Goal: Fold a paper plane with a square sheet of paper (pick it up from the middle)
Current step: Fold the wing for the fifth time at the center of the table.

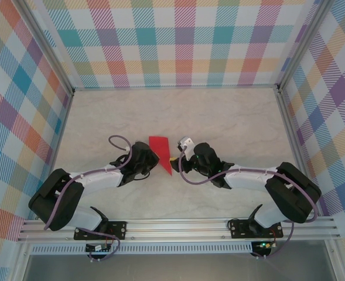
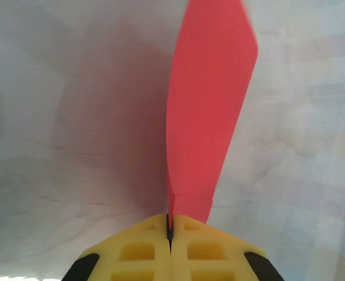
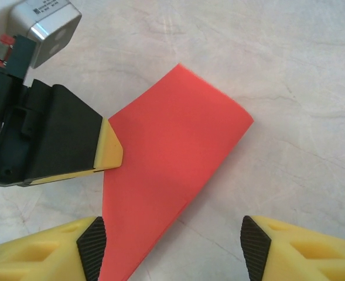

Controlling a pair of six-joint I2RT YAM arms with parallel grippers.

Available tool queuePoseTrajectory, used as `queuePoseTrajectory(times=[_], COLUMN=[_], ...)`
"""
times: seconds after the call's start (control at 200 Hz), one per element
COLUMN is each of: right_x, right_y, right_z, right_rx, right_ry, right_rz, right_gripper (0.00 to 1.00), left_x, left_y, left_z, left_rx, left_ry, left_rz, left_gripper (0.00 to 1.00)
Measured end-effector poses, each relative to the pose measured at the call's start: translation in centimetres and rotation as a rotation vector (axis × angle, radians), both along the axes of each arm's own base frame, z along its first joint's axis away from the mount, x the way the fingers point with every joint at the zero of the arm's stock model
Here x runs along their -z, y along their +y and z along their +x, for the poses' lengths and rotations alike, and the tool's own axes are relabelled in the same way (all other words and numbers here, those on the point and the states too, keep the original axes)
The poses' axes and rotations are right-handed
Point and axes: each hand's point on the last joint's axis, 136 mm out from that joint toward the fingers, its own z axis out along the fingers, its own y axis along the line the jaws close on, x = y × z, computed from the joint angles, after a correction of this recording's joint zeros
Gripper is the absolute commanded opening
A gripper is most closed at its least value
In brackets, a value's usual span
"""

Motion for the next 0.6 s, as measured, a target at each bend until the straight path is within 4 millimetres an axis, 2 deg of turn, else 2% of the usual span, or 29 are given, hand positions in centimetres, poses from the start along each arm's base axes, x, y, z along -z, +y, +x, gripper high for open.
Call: queuePoseTrajectory(times=[0.135,0.395,0.6], right_x=[1.4,4.9,7.0], right_y=[0.9,3.7,5.4], right_z=[-0.8,-3.7,-4.1], right_rx=[-0.06,-0.21,-0.269], right_ry=[0.015,-0.008,-0.058], right_rz=[-0.017,-0.087,-0.138], right_gripper=[0.61,0.61,0.6], left_x=[1.0,1.5,0.9], left_y=[0.9,1.3,0.9], left_z=[-0.6,-1.0,-0.6], left_rx=[-0.028,-0.031,-0.028], left_ry=[0.036,0.061,0.059], left_rz=[0.035,0.054,0.049], left_gripper=[0.02,0.02,0.03])
